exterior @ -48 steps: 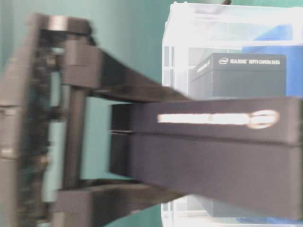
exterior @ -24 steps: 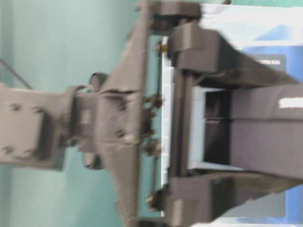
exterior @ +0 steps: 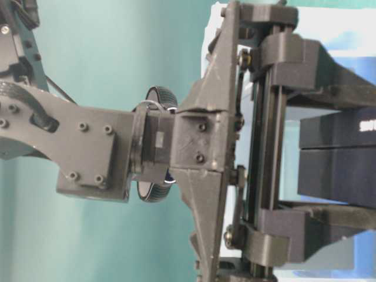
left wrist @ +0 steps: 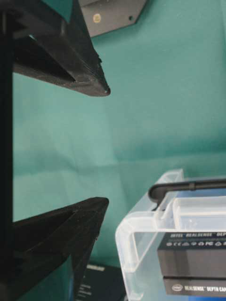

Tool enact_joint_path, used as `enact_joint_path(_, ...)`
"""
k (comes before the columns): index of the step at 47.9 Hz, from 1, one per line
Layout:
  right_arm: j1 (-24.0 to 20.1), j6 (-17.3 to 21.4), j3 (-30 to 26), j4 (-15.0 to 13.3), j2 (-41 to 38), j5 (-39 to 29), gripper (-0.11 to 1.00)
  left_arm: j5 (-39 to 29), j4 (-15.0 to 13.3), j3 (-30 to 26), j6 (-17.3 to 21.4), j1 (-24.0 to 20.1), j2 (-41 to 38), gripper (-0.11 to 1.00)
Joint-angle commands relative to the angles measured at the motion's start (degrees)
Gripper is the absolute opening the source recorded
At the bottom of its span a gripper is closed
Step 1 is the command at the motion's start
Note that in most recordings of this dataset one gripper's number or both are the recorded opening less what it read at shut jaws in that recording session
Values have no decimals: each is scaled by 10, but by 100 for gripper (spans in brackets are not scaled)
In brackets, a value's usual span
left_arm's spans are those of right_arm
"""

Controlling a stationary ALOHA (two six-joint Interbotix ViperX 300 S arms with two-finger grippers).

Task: Take out the box from the case.
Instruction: 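Carry the boxes over the case front wall onto the table, then lower the boxes onto the table in front of the case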

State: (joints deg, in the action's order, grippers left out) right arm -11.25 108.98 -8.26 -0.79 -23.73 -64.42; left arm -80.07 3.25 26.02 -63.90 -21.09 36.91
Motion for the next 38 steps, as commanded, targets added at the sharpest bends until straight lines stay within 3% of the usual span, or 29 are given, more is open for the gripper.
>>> enact_joint_path(1, -1, -3, -6, -2, 17, 4, 67, 2, 1, -6, 0, 0, 3, 88)
enact_joint_path(13, 0, -4, -6, -15, 25, 1, 67, 1, 2, -6, -1, 0, 4, 88)
enact_joint_path(38, -1, -6, -6, -15, 27, -14, 67, 2, 1, -6, -2, 0, 4, 89)
